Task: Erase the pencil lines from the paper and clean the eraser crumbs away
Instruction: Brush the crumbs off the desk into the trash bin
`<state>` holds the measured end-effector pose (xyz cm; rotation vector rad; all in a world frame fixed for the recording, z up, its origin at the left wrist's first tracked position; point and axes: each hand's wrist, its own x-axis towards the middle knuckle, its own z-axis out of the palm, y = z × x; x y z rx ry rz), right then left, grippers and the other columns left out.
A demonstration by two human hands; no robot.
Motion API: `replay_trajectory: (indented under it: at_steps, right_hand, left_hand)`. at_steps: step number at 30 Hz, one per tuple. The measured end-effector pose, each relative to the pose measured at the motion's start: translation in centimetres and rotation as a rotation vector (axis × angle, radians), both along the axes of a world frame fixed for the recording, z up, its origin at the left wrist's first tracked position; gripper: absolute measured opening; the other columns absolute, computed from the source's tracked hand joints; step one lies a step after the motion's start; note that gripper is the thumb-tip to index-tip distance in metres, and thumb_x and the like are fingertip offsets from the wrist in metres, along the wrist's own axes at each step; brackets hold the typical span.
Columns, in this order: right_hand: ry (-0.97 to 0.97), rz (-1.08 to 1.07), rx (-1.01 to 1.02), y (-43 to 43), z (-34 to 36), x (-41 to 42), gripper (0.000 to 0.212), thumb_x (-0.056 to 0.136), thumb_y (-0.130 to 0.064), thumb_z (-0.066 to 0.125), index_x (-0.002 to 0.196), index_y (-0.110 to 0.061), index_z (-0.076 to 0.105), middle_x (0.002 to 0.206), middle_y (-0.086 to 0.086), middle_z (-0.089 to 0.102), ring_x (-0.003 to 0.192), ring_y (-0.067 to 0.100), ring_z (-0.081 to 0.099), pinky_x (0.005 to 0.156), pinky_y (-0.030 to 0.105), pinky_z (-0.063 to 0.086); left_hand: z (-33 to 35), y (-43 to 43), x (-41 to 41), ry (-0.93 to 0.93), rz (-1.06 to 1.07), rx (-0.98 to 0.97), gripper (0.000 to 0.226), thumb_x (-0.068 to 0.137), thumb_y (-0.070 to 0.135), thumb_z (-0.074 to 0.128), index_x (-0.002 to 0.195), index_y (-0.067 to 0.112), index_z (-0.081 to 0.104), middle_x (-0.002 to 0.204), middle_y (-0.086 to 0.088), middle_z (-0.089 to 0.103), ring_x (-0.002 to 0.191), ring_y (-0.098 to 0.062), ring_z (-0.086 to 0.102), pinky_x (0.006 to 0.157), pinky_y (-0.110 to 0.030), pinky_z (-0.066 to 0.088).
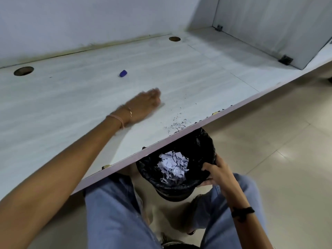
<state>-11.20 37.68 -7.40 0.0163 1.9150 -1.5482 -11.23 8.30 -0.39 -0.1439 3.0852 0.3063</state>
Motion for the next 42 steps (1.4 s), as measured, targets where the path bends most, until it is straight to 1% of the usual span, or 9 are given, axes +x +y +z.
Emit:
replay_trajectory:
  at_steps: [3, 7, 11, 14, 18, 23, 29, 35, 42]
  right_hand:
    - [0.01, 0.0, 0.002, 0.1, 0.0, 0.0, 0.042, 0.085, 0.012, 0.044, 0.12, -0.012, 0.048, 0.088, 0.012, 0.063, 0.063, 0.036, 0.066, 0.05, 0.046, 0.059]
    - [0.014, -0.01, 0.002, 0.6, 0.1, -0.2, 0.041, 0.085, 0.009, 0.045, 0.121, -0.01, 0.048, 0.098, 0.02, 0.061, 0.074, 0.045, 0.067, 0.057, 0.053, 0.058]
    - [-0.009, -0.063, -0.018, 1.6, -0.3, -0.7, 0.04, 0.085, 0.009, 0.046, 0.12, -0.008, 0.05, 0.099, 0.018, 0.061, 0.08, 0.045, 0.067, 0.061, 0.057, 0.057]
    - [-0.009, -0.101, -0.026, 1.7, -0.6, -1.0, 0.041, 0.083, 0.007, 0.047, 0.121, -0.009, 0.051, 0.102, 0.016, 0.061, 0.075, 0.043, 0.068, 0.062, 0.057, 0.057]
    - [0.015, -0.1, -0.012, 1.4, -0.6, -1.5, 0.042, 0.084, 0.007, 0.046, 0.121, -0.01, 0.049, 0.099, 0.014, 0.061, 0.072, 0.041, 0.069, 0.062, 0.056, 0.058]
    - [0.059, -0.08, -0.025, 1.7, -0.3, -1.5, 0.04, 0.088, 0.006, 0.044, 0.123, -0.013, 0.05, 0.103, 0.018, 0.063, 0.077, 0.04, 0.069, 0.063, 0.055, 0.058]
    - [0.038, -0.119, -0.021, 1.9, -0.2, -2.0, 0.038, 0.083, 0.008, 0.045, 0.117, -0.008, 0.052, 0.099, 0.018, 0.061, 0.074, 0.044, 0.068, 0.064, 0.057, 0.057]
    - [0.069, -0.095, -0.004, 1.6, 0.0, -2.0, 0.04, 0.086, 0.006, 0.045, 0.122, -0.012, 0.05, 0.093, 0.015, 0.062, 0.068, 0.041, 0.069, 0.064, 0.056, 0.058]
    - [0.058, -0.109, 0.026, 2.0, 0.7, -2.6, 0.036, 0.084, 0.008, 0.047, 0.115, -0.011, 0.051, 0.101, 0.018, 0.062, 0.07, 0.042, 0.069, 0.059, 0.053, 0.059]
  left_hand:
    - [-1.4, 5.4, 1.9, 0.127, -0.3, 0.003, 0.061, 0.105, 0.037, 0.017, 0.151, -0.001, 0.027, 0.16, -0.017, 0.019, 0.148, -0.025, 0.022, 0.12, -0.039, 0.017]
    - [-1.4, 9.4, 5.2, -0.014, -0.461, 0.202, 0.069, 0.092, 0.059, -0.003, 0.152, 0.023, -0.007, 0.162, 0.004, -0.01, 0.149, -0.004, -0.009, 0.12, -0.021, -0.007]
    - [0.6, 7.0, 4.1, 0.139, -0.196, 0.256, 0.064, 0.1, 0.043, 0.008, 0.154, 0.011, -0.001, 0.162, -0.002, -0.005, 0.149, -0.009, -0.005, 0.122, -0.029, -0.004]
    - [-0.2, 3.9, 2.3, -0.008, 0.106, 0.059, 0.05, 0.107, 0.015, 0.017, 0.154, 0.0, 0.008, 0.162, -0.019, -0.002, 0.151, -0.03, -0.001, 0.122, -0.043, 0.004]
    - [-1.9, 7.4, 2.4, 0.004, -0.091, 0.008, 0.071, 0.1, 0.053, 0.007, 0.156, 0.009, 0.001, 0.164, -0.009, -0.001, 0.151, -0.017, 0.0, 0.12, -0.03, -0.002]
    - [-1.3, 12.5, 4.7, -0.054, -0.42, 0.183, 0.074, 0.095, 0.061, 0.002, 0.155, 0.018, -0.007, 0.161, 0.003, -0.013, 0.147, -0.003, -0.012, 0.118, -0.02, -0.012]
    - [-1.4, 6.0, 3.4, -0.033, 0.018, 0.033, 0.086, 0.091, 0.071, -0.004, 0.155, 0.014, -0.01, 0.162, -0.006, -0.015, 0.148, -0.01, -0.014, 0.119, -0.029, -0.013]
    - [-1.5, 11.1, 3.8, -0.02, -0.373, 0.193, 0.073, 0.094, 0.062, 0.003, 0.153, 0.024, -0.014, 0.16, 0.007, -0.018, 0.146, 0.0, -0.016, 0.119, -0.025, -0.016]
    - [-0.8, -1.6, -1.0, 0.197, 0.33, 0.269, 0.065, 0.105, 0.045, 0.021, 0.156, 0.006, 0.012, 0.164, -0.011, 0.004, 0.151, -0.025, 0.0, 0.122, -0.045, -0.002]
